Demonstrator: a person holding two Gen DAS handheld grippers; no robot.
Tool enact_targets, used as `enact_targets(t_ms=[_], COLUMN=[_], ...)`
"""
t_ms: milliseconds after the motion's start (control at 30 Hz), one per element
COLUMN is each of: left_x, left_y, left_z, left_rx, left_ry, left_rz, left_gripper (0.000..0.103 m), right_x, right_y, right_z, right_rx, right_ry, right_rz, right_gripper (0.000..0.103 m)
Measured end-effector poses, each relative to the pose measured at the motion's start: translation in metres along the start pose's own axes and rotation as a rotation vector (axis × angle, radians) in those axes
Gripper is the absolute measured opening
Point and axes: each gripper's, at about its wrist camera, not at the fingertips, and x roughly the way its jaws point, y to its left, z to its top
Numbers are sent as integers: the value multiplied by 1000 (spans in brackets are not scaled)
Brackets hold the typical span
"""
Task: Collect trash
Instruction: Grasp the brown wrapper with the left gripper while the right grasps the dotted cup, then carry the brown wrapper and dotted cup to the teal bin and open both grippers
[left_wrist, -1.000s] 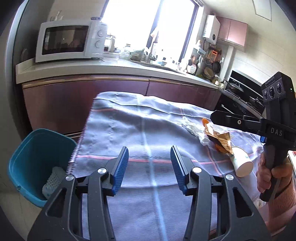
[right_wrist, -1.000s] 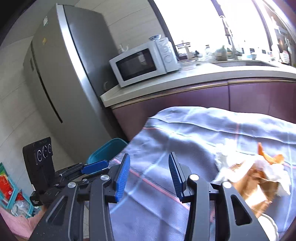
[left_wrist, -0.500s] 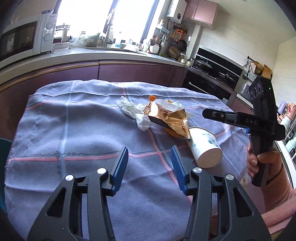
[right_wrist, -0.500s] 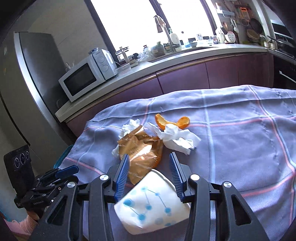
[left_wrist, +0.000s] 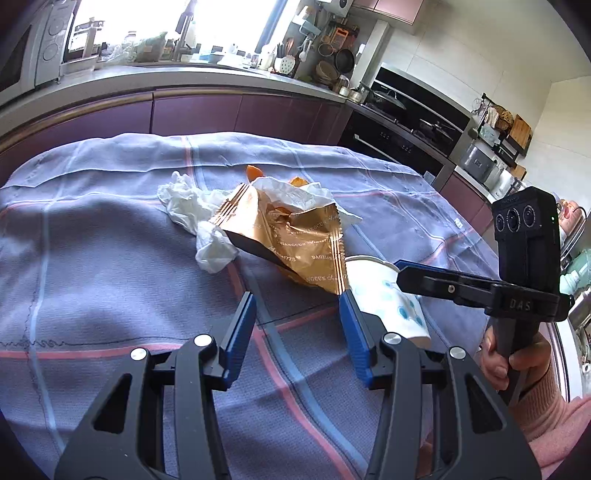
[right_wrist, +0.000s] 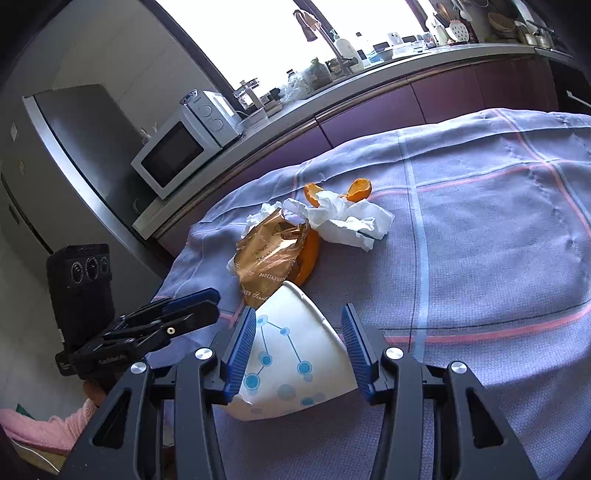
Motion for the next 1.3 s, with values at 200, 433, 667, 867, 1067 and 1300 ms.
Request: enact_targets(t_ms=[200,433,667,867,1067,1300], left_x=[33,55,58,45,6,-43], left_y=[4,18,16,4,3,8], left_z=[14,26,29,28,25,18], left_rx=[-62,-144,-152,-107,-72,-41], left_ry=[73,103,93,59,-14,-92], left_rz=[-67,-93,-102,-81,-64,-25], left_gripper=[46,40,11,4,2,2], right_x=[-3,-2,-1,-5,-7,-7], right_y=[4,0,-1,5,21,42], right_z=[-6,-12,-16,-14,-9,-5], right_rx=[-30,-21,-15,-35,-83,-136], right_ry=[15,45,49,43,34,25], right_rz=[78,152,204,220,229,229], right_gripper=[37,25,17,12,7,4])
